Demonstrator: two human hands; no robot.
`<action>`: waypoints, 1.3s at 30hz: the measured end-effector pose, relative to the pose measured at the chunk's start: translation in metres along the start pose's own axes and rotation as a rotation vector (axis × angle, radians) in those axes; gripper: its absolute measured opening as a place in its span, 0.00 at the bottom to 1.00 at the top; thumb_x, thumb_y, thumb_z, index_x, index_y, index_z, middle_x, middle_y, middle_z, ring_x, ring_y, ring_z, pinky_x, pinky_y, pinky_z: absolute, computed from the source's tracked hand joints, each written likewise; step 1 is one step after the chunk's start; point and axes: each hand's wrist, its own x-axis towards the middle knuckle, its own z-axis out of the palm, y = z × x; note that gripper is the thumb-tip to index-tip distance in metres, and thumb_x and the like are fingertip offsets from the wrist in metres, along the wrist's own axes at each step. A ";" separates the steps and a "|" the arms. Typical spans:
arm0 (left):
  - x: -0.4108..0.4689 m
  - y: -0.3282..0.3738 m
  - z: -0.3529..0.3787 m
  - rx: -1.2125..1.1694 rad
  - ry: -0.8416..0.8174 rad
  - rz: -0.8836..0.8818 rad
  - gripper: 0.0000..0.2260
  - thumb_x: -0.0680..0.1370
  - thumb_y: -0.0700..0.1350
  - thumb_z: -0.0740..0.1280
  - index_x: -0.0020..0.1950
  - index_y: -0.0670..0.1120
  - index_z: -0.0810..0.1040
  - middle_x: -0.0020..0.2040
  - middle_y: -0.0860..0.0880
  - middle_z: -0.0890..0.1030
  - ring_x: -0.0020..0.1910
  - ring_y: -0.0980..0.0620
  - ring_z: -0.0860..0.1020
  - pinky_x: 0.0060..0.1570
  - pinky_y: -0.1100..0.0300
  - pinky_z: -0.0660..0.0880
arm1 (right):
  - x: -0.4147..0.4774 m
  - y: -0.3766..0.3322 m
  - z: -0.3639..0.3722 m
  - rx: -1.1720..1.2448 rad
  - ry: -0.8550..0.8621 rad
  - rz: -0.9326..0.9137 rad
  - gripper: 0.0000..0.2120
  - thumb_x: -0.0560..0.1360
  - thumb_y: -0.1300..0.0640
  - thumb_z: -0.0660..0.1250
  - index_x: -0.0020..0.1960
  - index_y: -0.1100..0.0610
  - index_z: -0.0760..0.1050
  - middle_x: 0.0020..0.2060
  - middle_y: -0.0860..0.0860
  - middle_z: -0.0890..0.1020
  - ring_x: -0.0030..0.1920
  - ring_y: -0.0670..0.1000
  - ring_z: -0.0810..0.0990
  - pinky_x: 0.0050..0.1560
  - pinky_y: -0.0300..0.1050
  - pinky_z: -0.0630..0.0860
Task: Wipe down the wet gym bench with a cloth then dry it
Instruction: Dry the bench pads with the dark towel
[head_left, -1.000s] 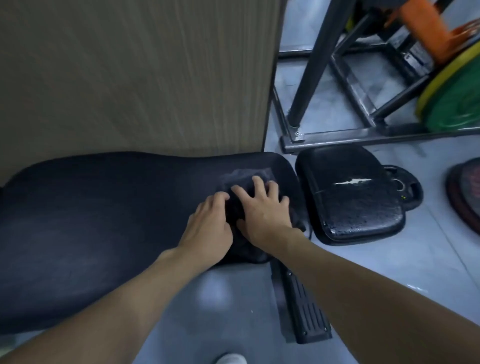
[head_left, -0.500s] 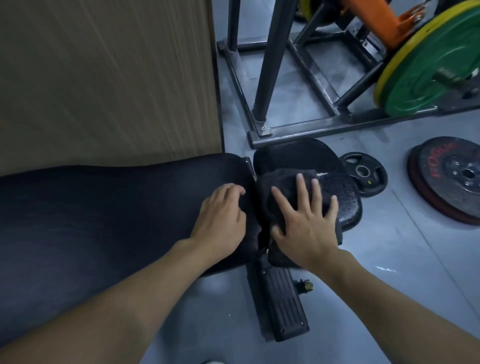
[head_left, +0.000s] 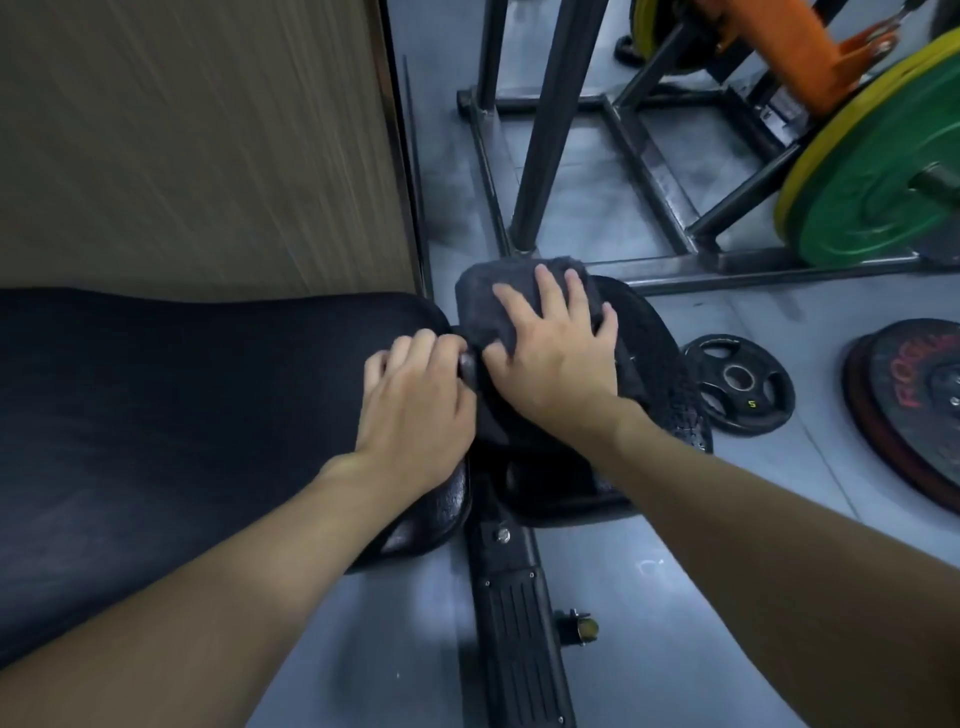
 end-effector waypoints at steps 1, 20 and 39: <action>0.001 -0.003 0.004 -0.018 -0.008 0.053 0.17 0.75 0.44 0.57 0.63 0.47 0.74 0.55 0.50 0.75 0.57 0.48 0.72 0.64 0.51 0.63 | 0.013 0.002 0.002 0.001 0.001 0.014 0.29 0.74 0.41 0.56 0.75 0.42 0.62 0.79 0.54 0.58 0.79 0.59 0.49 0.72 0.71 0.49; -0.008 -0.007 0.011 -0.151 -0.005 0.094 0.19 0.82 0.50 0.58 0.73 0.50 0.65 0.70 0.52 0.71 0.70 0.50 0.67 0.72 0.49 0.60 | -0.041 0.029 -0.008 0.033 0.093 -0.123 0.26 0.77 0.43 0.54 0.75 0.42 0.60 0.78 0.50 0.60 0.79 0.55 0.51 0.73 0.68 0.51; -0.004 -0.016 0.020 -0.004 -0.095 0.221 0.36 0.72 0.71 0.46 0.75 0.55 0.63 0.76 0.56 0.65 0.76 0.63 0.54 0.77 0.48 0.45 | 0.041 0.066 -0.022 0.049 -0.008 0.076 0.26 0.75 0.40 0.54 0.73 0.40 0.61 0.72 0.52 0.67 0.71 0.62 0.63 0.63 0.66 0.65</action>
